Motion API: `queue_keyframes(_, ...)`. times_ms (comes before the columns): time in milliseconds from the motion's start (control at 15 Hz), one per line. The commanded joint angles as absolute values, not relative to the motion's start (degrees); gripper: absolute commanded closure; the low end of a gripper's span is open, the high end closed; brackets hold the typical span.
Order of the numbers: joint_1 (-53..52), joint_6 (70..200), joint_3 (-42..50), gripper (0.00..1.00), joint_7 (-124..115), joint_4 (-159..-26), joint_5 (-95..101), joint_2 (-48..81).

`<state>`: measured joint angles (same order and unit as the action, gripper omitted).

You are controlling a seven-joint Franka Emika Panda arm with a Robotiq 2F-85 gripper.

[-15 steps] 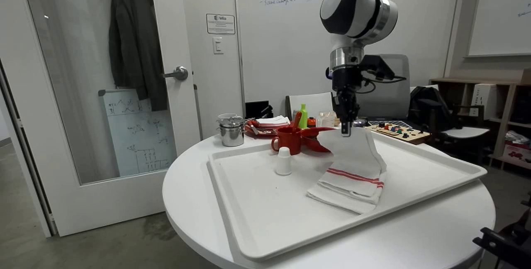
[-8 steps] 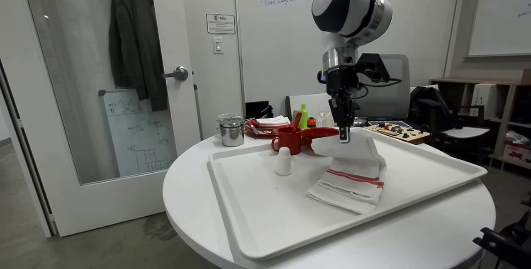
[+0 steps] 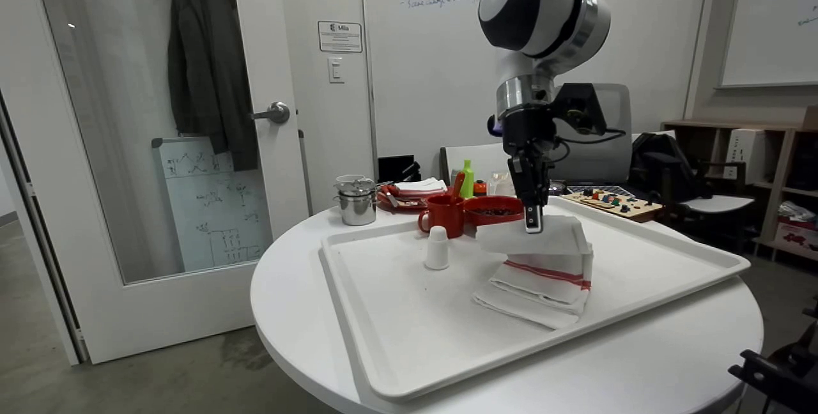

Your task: Fold the white and red towel from right to left

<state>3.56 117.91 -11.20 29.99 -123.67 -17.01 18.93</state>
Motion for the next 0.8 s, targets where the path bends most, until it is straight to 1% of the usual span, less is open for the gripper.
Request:
queue_keyframes(0, 2.7, 118.3, -11.1, 0.91, 32.6, -126.6, -18.7, 17.1)
queue_keyframes(67, 2.6, 118.4, -11.1, 0.91, 32.8, -126.8, -18.9, 17.1)
queue_keyframes(133, 2.4, 118.1, -11.0, 0.83, 32.1, -126.8, -18.9, 17.1)
queue_keyframes(200, 2.4, 117.8, -11.0, 0.63, 32.2, -126.8, -19.0, 17.2)
queue_keyframes(333, 2.4, 118.4, -11.0, 0.51, 31.9, -127.0, -19.7, 17.0)
queue_keyframes(533, 2.4, 118.9, -10.9, 0.27, 31.8, -127.0, -20.8, 16.7)
queue_keyframes(733, 2.5, 120.5, -10.7, 0.06, 32.1, -127.1, -21.9, 15.8)
